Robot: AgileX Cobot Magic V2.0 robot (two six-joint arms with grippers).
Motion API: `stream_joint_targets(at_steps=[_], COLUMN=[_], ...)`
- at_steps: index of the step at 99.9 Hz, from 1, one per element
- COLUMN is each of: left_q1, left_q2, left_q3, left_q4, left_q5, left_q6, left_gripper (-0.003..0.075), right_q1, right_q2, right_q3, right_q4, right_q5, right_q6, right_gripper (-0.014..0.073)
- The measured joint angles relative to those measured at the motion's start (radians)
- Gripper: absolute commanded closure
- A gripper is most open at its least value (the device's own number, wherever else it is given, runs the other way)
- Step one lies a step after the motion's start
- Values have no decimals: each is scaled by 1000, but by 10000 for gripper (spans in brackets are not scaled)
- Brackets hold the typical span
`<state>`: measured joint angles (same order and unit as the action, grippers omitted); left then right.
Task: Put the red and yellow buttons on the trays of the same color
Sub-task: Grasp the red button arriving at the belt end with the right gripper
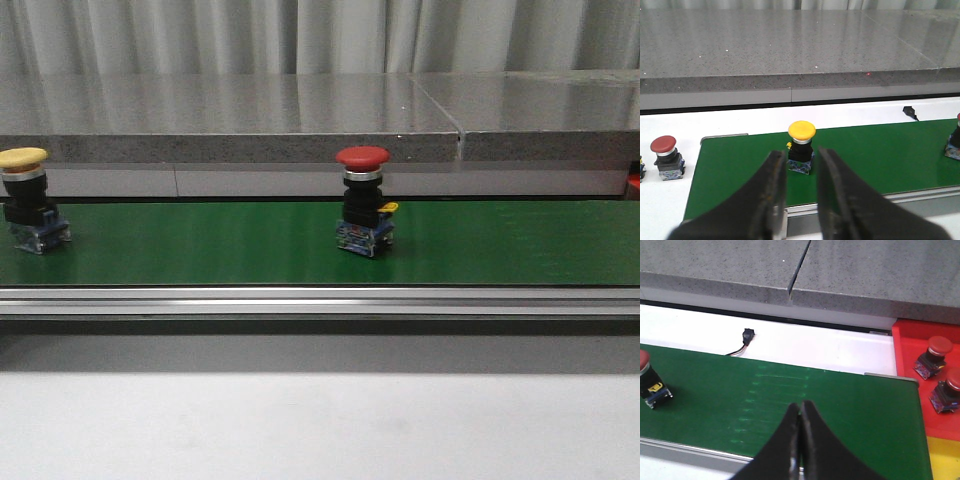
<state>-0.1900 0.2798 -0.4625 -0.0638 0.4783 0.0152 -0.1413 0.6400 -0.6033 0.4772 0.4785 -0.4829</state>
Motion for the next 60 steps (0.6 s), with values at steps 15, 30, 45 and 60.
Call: stream_joint_targets(at_steps=[15, 30, 45, 60], left_q1=[0, 0, 0, 0], left_q2=[0, 0, 0, 0], left_q3=[2, 4, 4, 4], left_q4=[0, -2, -2, -4], left_q5=[4, 4, 6, 6], left_q6=[0, 0, 0, 0], left_gripper=[739, 739, 739, 739], right_q1=[0, 0, 0, 0], right_q2=[0, 0, 0, 0], right_q3=[0, 0, 0, 0], right_q4=[0, 0, 0, 0], right_q5=[0, 0, 0, 1], right_q6=[0, 0, 0, 0], right_gripper=[662, 662, 660, 534])
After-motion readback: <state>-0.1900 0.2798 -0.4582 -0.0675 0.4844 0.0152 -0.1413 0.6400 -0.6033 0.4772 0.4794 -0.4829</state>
